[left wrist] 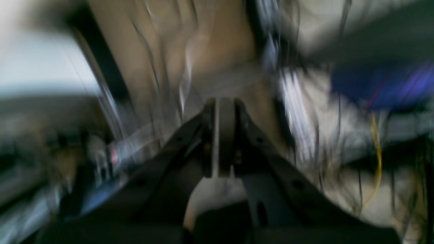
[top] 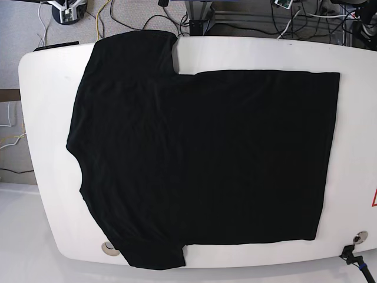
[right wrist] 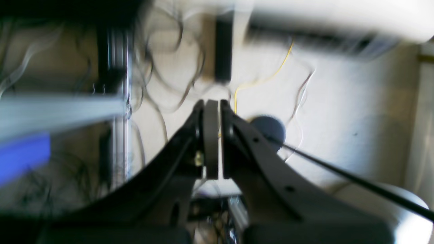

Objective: Fold the T-shirt properly
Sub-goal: 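Move both grippers down toward the shirt's shoulder corners, then grasp the black shirt's shoulder edges with left and right grippers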

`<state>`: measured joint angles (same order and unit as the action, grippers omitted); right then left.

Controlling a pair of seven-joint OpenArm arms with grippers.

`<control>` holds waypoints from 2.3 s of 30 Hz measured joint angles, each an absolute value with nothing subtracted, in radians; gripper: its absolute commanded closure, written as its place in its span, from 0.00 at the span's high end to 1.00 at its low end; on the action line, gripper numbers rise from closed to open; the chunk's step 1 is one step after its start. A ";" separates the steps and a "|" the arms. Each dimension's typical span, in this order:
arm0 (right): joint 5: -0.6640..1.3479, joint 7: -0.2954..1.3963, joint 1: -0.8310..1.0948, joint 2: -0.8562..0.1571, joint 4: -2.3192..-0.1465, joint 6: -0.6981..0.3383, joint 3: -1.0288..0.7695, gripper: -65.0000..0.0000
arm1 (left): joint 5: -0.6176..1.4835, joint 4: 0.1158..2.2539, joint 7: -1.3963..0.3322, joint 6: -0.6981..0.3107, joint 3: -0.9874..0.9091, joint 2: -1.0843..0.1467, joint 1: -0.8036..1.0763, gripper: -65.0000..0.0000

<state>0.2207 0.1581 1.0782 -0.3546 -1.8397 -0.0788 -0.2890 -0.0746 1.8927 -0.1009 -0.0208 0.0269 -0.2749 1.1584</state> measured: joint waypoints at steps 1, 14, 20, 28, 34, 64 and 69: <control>0.251 0.184 1.069 -0.357 -1.882 -0.075 -0.312 0.00 | -0.075 1.923 -0.114 -0.023 0.023 -0.277 1.163 0.00; 0.454 0.219 0.905 -0.305 -1.989 -0.165 -0.460 0.07 | 0.008 2.118 -0.128 -0.097 -0.122 -0.284 1.012 0.00; 0.484 0.314 0.897 -0.305 -1.988 -0.180 -0.479 0.21 | -0.025 2.133 -0.116 -0.060 -0.115 -0.291 1.040 0.09; 0.648 0.443 0.797 -0.294 -1.955 -0.234 -0.516 0.30 | -0.035 2.133 -0.105 -0.071 -0.140 -0.300 0.991 0.34; 0.764 0.618 0.707 -0.228 -1.855 -0.298 -0.605 0.31 | -0.006 2.131 -0.143 -0.092 -0.170 -0.305 0.964 0.40; 0.921 0.793 0.574 -0.170 -1.633 -0.425 -0.633 0.31 | -0.002 2.120 -0.174 -0.094 -0.205 -0.286 0.924 0.40; 0.922 0.786 0.570 -0.169 -1.626 -0.429 -0.629 0.31 | -0.002 2.120 -0.181 -0.085 -0.271 -0.291 0.919 0.41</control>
